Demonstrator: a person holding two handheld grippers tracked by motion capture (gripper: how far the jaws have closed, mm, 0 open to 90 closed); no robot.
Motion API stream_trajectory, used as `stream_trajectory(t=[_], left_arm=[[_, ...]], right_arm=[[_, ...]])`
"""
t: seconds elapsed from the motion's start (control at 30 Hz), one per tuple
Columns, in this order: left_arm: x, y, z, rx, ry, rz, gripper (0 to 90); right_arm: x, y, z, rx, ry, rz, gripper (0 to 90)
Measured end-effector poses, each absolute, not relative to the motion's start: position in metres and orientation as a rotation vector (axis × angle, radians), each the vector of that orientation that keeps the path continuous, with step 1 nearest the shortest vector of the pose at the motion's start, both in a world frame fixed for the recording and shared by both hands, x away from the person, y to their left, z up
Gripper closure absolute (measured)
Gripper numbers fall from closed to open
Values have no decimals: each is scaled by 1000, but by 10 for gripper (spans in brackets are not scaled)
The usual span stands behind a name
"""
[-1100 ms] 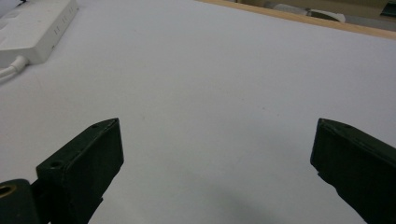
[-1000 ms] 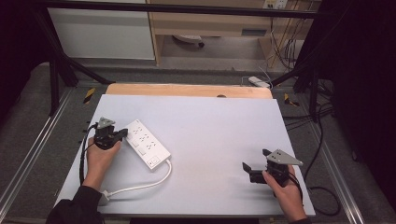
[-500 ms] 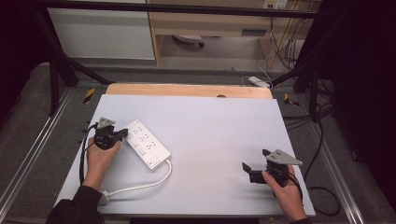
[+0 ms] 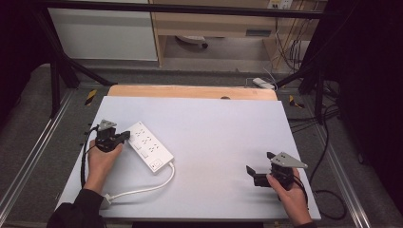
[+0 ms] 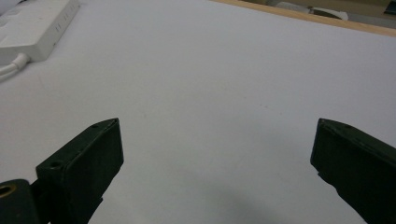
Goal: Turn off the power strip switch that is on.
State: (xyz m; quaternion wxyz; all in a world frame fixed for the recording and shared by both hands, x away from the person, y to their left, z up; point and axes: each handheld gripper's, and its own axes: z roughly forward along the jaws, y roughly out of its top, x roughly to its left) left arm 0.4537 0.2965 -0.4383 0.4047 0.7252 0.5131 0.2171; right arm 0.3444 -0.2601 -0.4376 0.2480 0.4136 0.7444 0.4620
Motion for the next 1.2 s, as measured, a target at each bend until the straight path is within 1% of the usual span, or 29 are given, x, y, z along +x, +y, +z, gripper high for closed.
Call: stream_trajectory(t=[0.03, 0.17, 1.2], left_arm=[[454, 297, -439, 1837, 1301, 560, 900], [455, 304, -440, 1804, 1328, 515, 900], [453, 298, -439, 1826, 1289, 577, 900]], right_arm=[[344, -260, -438, 1129, 2029, 1260, 30], [345, -260, -438, 1130, 2034, 1255, 30], [345, -260, -438, 1131, 2034, 1257, 30]])
